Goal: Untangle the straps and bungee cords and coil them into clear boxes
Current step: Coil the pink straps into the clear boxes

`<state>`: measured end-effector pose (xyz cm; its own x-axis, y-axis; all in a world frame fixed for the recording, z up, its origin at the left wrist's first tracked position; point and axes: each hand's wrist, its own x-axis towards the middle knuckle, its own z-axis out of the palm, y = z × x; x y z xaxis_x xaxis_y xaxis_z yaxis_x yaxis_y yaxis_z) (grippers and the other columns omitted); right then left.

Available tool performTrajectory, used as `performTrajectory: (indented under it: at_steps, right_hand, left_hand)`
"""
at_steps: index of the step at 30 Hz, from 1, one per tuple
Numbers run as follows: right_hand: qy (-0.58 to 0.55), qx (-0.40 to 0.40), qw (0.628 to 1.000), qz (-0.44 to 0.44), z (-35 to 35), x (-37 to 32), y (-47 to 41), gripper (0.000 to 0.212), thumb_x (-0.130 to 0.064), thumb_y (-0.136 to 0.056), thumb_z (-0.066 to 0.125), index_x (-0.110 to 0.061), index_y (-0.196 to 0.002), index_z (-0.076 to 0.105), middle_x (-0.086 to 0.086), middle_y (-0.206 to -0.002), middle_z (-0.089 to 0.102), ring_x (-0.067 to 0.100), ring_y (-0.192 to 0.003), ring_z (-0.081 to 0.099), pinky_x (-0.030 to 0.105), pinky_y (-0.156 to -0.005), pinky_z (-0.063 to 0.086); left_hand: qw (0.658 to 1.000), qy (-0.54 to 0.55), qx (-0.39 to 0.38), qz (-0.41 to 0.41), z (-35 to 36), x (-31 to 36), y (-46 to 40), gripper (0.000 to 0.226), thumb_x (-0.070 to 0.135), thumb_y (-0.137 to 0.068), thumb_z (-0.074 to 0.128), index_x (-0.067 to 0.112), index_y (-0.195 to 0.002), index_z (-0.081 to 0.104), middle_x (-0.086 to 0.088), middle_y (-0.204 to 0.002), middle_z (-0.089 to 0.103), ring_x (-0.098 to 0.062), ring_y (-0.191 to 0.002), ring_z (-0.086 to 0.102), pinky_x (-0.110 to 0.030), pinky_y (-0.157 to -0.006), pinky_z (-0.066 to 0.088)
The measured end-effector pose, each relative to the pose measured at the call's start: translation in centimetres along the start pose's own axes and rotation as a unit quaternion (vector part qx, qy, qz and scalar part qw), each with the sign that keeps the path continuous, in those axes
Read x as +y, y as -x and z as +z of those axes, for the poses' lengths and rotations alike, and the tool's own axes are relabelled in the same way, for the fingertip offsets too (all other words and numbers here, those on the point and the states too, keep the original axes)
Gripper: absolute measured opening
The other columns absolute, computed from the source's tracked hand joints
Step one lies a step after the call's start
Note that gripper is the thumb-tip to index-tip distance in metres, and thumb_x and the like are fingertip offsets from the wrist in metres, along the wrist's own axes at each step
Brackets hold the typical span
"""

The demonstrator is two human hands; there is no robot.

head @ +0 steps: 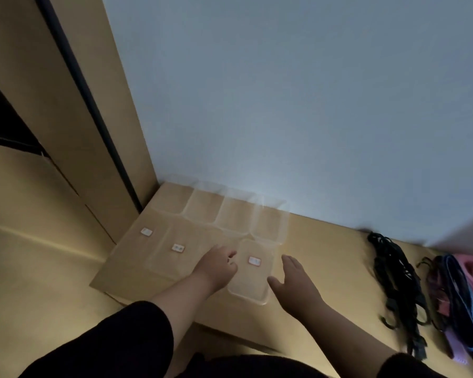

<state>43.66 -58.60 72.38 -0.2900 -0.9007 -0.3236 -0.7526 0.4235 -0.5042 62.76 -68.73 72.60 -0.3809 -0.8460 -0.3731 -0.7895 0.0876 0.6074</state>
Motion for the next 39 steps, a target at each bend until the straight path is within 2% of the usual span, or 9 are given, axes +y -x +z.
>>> performTrajectory:
  at_steps: [6,8,11,15,19,25,29,33,39]
  right_hand:
    - [-0.062,0.013,0.992,0.111,0.7,-1.4,-1.7,0.070,-0.037,-0.098,0.058,-0.013,-0.157,0.029,0.005,-0.161,0.035,0.019,-0.138,0.044,0.028,-0.107,0.035]
    - [-0.088,0.017,0.985,0.147,0.8,-1.5,-2.2,0.070,-0.038,-0.099,0.056,-0.014,-0.158,0.028,0.005,-0.163,0.032,0.019,-0.137,0.046,0.029,-0.107,0.035]
    - [-0.111,0.016,0.977,0.181,0.9,-1.1,-2.8,0.067,-0.037,-0.101,0.053,-0.016,-0.159,0.028,0.004,-0.163,0.031,0.020,-0.138,0.046,0.031,-0.109,0.035]
    - [-0.135,0.017,0.970,0.201,0.6,-0.4,-4.4,0.061,-0.034,-0.102,0.051,-0.018,-0.157,0.032,0.006,-0.159,0.039,0.022,-0.138,0.047,0.034,-0.109,0.037]
    - [-0.170,0.027,0.965,0.198,0.7,0.4,-6.6,0.054,-0.033,-0.101,0.051,-0.016,-0.151,0.044,0.006,-0.150,0.052,0.023,-0.134,0.051,0.035,-0.103,0.042]
    - [-0.270,0.084,0.934,0.218,1.0,1.8,-9.2,0.033,-0.043,-0.099,0.053,-0.022,-0.120,0.068,-0.014,-0.098,0.067,0.019,-0.100,0.065,0.041,-0.089,0.054]
    - [-0.281,0.107,0.932,0.201,1.0,2.9,-10.9,0.021,-0.048,-0.096,0.056,-0.031,-0.104,0.065,-0.013,-0.094,0.067,0.009,-0.091,0.064,0.041,-0.086,0.057]
    - [-0.270,0.112,0.939,0.181,1.0,3.1,-12.3,0.012,-0.040,-0.094,0.058,-0.031,-0.089,0.063,-0.012,-0.086,0.066,0.007,-0.084,0.062,0.043,-0.083,0.057]
    - [-0.288,0.121,0.932,0.181,0.6,3.9,-12.2,0.013,-0.039,-0.091,0.059,-0.030,-0.084,0.064,-0.007,-0.084,0.070,0.015,-0.084,0.069,0.046,-0.081,0.059]
  left_hand:
    - [0.999,0.011,-0.025,0.035,-0.8,-0.6,-4.0,0.018,0.019,-0.091,0.054,0.014,-0.102,0.067,-0.006,-0.101,0.065,-0.026,-0.100,0.058,-0.028,-0.076,0.038]
    - [0.998,0.050,-0.023,0.017,-0.4,-0.1,-5.0,0.013,0.020,-0.091,0.055,0.014,-0.093,0.067,-0.002,-0.091,0.064,-0.026,-0.091,0.059,-0.031,-0.078,0.044]
    - [0.995,0.101,-0.007,-0.024,0.3,0.8,-6.0,0.017,0.017,-0.089,0.055,0.014,-0.097,0.069,-0.002,-0.094,0.070,-0.026,-0.092,0.063,-0.035,-0.085,0.051]
    - [0.989,0.141,0.004,-0.051,1.2,1.8,-7.4,0.024,0.016,-0.089,0.053,0.018,-0.106,0.069,0.002,-0.100,0.068,-0.021,-0.093,0.062,-0.026,-0.074,0.043]
    - [0.989,0.128,0.017,-0.073,1.9,1.6,-8.8,0.020,0.020,-0.091,0.054,0.015,-0.098,0.072,-0.003,-0.095,0.072,-0.026,-0.094,0.065,-0.031,-0.076,0.049]
    - [0.992,0.081,0.015,-0.091,4.2,0.2,-9.2,0.020,0.027,-0.094,0.057,0.013,-0.094,0.072,-0.003,-0.090,0.072,-0.021,-0.086,0.063,-0.030,-0.065,0.037]
    - [0.979,0.174,0.032,-0.098,5.0,0.4,-9.3,0.028,0.038,-0.096,0.060,0.017,-0.081,0.071,0.003,-0.074,0.071,-0.020,-0.082,0.068,-0.033,-0.077,0.050]
    - [0.967,0.208,0.078,-0.125,5.3,1.6,-10.0,0.037,0.045,-0.096,0.059,0.017,-0.077,0.072,0.008,-0.069,0.073,-0.007,-0.070,0.068,-0.023,-0.071,0.050]
    - [0.943,0.285,0.078,-0.156,6.1,2.7,-10.7,0.027,0.035,-0.094,0.063,0.013,-0.079,0.072,0.003,-0.066,0.073,-0.020,-0.066,0.074,-0.041,-0.073,0.062]
